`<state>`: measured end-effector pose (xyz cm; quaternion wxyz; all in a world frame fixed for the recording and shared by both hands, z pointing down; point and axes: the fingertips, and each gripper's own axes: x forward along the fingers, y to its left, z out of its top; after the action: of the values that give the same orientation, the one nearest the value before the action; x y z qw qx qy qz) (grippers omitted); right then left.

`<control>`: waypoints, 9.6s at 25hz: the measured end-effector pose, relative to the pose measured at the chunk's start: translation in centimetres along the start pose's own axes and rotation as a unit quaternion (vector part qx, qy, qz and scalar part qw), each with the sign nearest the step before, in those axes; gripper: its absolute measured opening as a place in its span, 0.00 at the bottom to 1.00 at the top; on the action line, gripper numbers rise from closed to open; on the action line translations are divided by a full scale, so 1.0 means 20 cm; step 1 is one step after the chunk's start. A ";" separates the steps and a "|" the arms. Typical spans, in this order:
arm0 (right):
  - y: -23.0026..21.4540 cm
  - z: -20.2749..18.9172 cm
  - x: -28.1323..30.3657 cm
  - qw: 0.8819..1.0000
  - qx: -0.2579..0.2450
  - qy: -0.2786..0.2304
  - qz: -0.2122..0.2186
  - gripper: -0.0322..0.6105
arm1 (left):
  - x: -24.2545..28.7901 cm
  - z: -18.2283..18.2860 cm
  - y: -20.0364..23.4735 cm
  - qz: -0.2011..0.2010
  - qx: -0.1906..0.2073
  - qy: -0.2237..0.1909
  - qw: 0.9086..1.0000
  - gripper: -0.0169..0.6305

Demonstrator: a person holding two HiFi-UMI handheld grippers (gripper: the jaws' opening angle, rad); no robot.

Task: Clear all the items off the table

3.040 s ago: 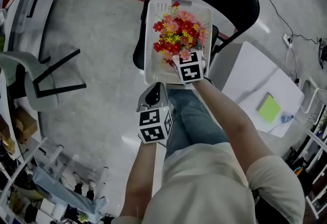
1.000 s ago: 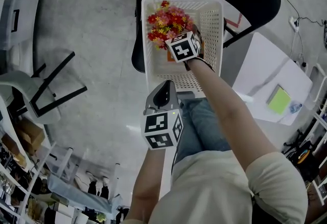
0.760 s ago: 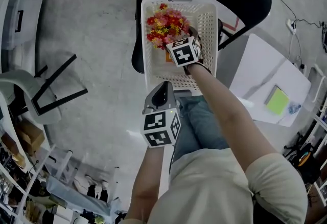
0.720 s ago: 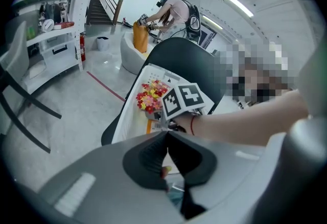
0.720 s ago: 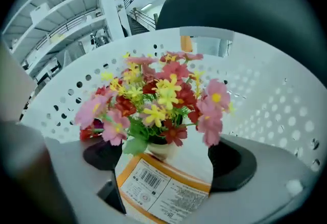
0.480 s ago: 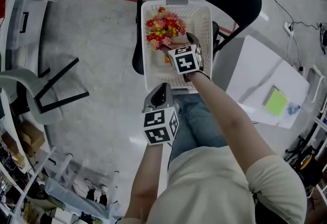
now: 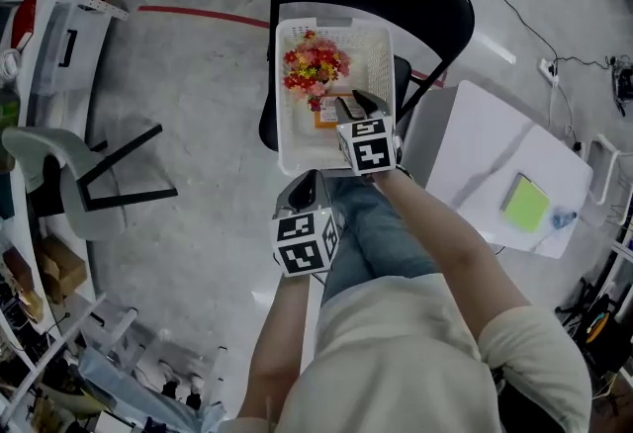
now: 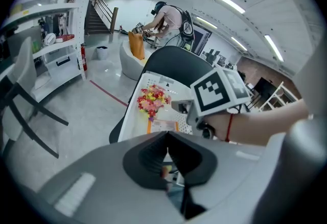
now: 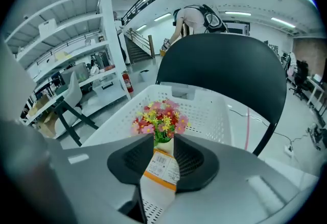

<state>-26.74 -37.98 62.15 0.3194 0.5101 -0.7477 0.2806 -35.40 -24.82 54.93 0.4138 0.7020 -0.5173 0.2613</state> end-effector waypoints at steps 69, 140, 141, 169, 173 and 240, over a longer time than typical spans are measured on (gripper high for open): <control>-0.01 -0.65 -1.88 0.991 0.055 -0.116 0.050 0.05 | -0.75 -0.45 -0.99 -0.126 0.147 -0.077 0.978 0.04; -3.01 -2.85 -1.92 0.942 0.292 0.029 -0.163 0.28 | 0.90 -1.86 -2.86 -0.184 0.266 0.129 0.937 0.04; -3.02 -2.86 -1.91 0.941 0.295 0.028 -0.162 0.30 | 0.93 -1.88 -2.87 -0.187 0.263 0.133 0.937 0.06; -3.09 -3.05 -1.67 0.933 0.350 0.015 -0.080 0.68 | 1.40 -2.15 -3.05 -0.213 0.219 0.232 0.923 0.58; -3.07 -3.03 -1.67 0.932 0.353 0.009 -0.080 0.59 | 1.41 -2.13 -3.01 -0.192 0.233 0.231 0.925 0.46; -1.61 -1.35 -2.13 0.982 0.172 -0.079 -0.022 0.52 | -0.07 -1.04 -1.92 -0.165 0.104 0.037 0.980 0.42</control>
<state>20.39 -3.42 49.90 0.1728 0.5941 -0.7001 0.3565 1.57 -1.60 52.73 0.3947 0.8068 -0.3486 0.2679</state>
